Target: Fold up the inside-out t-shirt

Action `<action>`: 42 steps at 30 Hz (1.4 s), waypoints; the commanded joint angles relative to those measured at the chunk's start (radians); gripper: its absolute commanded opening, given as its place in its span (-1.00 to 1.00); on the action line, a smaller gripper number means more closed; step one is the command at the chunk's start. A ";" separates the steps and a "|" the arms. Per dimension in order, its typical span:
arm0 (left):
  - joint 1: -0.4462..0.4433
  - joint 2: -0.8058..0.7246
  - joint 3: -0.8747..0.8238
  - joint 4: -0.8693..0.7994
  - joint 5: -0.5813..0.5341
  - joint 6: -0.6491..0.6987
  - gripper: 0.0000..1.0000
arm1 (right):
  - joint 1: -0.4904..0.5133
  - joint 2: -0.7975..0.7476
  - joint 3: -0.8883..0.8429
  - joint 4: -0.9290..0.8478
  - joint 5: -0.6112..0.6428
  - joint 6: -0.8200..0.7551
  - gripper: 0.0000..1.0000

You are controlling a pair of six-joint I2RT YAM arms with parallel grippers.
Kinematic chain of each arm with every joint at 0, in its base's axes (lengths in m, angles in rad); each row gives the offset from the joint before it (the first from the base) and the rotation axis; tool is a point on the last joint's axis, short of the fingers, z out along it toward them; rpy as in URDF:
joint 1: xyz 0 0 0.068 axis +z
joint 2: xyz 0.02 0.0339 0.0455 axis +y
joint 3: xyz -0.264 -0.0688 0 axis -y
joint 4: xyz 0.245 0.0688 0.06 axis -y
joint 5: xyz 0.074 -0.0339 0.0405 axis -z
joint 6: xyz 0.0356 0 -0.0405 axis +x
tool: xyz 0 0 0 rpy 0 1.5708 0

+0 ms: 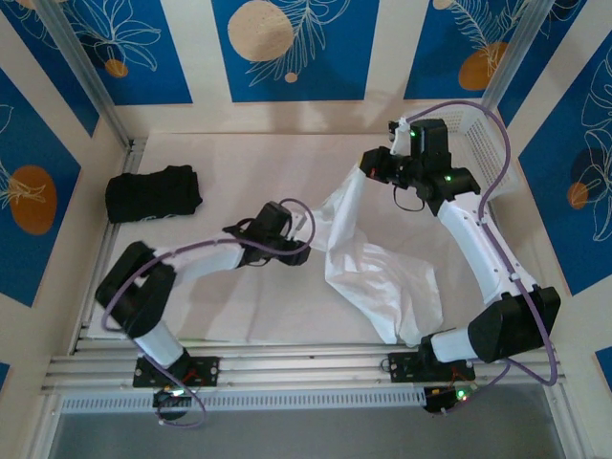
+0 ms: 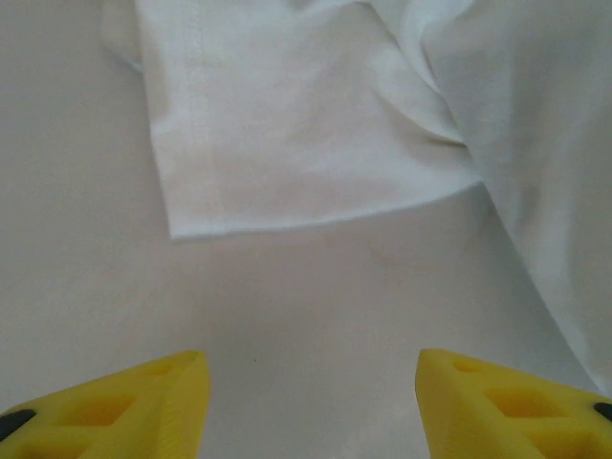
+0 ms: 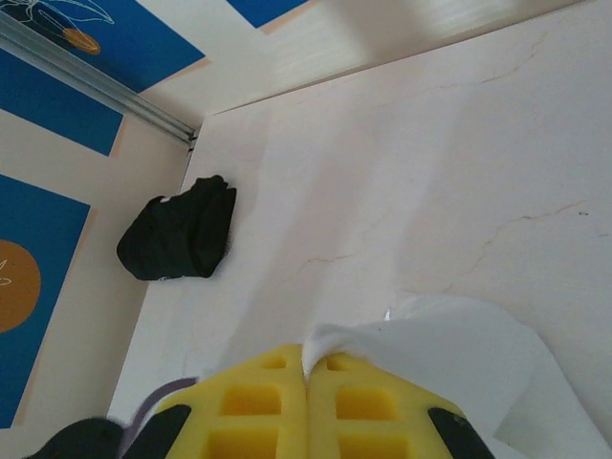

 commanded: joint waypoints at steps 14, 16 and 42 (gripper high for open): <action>0.042 0.286 0.231 -0.035 -0.029 0.031 0.20 | -0.059 -0.059 -0.060 0.024 -0.077 -0.017 -1.00; 0.041 0.296 0.233 -0.045 -0.045 0.040 0.19 | -0.065 -0.060 -0.063 0.028 -0.083 -0.015 -1.00; 0.042 -0.281 0.183 -0.155 -0.353 0.127 -1.00 | -0.116 -0.201 0.048 -0.029 -0.121 -0.045 -1.00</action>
